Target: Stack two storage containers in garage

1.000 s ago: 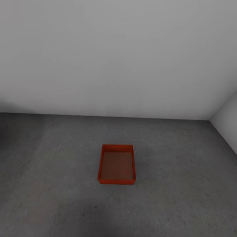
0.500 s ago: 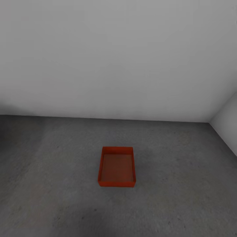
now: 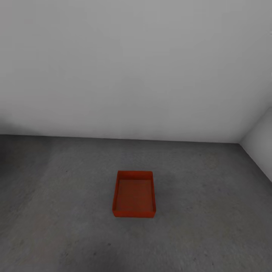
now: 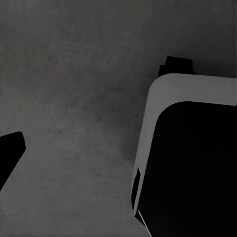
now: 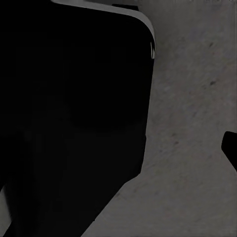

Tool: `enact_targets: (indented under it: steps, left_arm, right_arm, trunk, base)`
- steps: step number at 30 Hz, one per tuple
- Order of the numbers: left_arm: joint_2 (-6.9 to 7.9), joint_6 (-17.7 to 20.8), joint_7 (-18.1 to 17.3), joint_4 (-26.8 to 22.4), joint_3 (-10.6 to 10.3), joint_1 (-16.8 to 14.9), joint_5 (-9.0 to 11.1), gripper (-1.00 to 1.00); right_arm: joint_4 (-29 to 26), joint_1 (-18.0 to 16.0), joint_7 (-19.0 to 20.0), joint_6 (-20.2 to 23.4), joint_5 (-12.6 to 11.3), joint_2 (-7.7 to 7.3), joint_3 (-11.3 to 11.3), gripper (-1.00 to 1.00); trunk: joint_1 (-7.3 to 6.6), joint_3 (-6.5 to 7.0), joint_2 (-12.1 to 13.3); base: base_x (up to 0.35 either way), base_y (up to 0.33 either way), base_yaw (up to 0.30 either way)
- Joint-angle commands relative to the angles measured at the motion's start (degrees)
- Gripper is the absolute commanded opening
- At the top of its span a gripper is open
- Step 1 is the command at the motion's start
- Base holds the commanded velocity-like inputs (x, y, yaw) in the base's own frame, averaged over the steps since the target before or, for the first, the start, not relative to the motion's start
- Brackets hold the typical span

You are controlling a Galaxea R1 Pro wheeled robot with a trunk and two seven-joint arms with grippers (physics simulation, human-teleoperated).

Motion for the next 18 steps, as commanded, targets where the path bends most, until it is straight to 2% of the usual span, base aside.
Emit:
enact_targets:
  steps: [1,18]
  left_arm:
    - [0.0,0.18,0.08,-0.03,-0.08,-0.02,0.54,1.0]
    - [0.0,0.18,0.08,-0.03,-0.09,-0.02,0.54,1.0]
  right_arm:
    - [0.19,-0.07,-0.1,-0.3,-0.43,0.05,0.48,1.0]
    - [0.19,-0.08,-0.1,-0.29,-0.37,-0.05,0.48,1.0]
  trunk:
    - [0.0,0.06,-0.03]
    - [0.0,1.62,-0.03]
  base:
    - [0.0,0.0,0.0]
    - [0.0,0.0,0.0]
